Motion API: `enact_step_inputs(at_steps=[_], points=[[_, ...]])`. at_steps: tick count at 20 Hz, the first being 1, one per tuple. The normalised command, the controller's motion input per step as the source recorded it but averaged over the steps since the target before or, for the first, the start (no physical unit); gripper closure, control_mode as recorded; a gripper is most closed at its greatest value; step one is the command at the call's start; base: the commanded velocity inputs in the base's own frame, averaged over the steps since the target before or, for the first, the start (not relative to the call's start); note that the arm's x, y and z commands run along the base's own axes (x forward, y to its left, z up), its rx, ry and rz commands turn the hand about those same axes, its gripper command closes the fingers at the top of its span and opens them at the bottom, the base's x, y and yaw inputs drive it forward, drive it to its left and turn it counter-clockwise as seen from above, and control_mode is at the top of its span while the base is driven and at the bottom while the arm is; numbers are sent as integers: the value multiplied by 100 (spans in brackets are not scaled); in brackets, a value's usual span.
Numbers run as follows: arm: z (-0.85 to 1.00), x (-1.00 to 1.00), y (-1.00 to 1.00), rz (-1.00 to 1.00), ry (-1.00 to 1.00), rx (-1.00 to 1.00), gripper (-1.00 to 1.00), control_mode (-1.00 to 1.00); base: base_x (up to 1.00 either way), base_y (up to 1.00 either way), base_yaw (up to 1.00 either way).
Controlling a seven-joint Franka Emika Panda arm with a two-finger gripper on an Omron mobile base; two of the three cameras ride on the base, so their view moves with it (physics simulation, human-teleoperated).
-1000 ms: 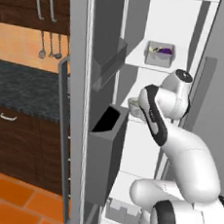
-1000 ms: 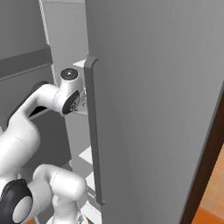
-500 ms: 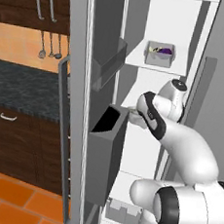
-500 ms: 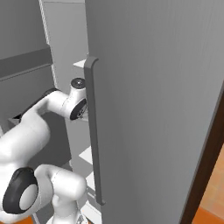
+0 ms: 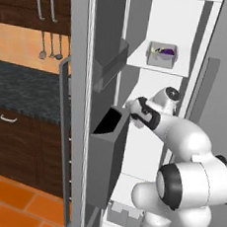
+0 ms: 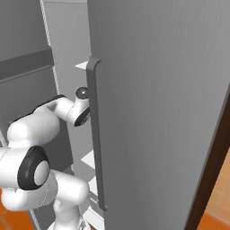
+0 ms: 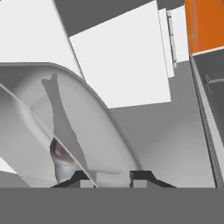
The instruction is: Take the meat container that has the fish and place it on the second highest rack of the freezer. Then take the vegetable container that has the mushroom and eggplant and place it on the highest rack of the freezer.
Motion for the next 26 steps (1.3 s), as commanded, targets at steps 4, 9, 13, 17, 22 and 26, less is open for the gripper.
enact_step_inputs(at_steps=[4, 9, 13, 17, 22, 26], points=[[-32, 22, -12, 0, -8, 0, 100, -100, 0, 0, 0], [-3, 21, -25, 0, -1, 0, 100, -100, 0, 0, 0], [0, 17, -3, 0, 0, 0, 100, -100, 0, 0, 0], [0, 31, 0, -1, 0, 0, 100, -100, 0, 0, 0], [-5, 15, -2, -1, 3, 0, 100, -100, 0, 0, 0], [-7, 1, 0, 0, 2, 0, -100, -100, 0, 0, 0]])
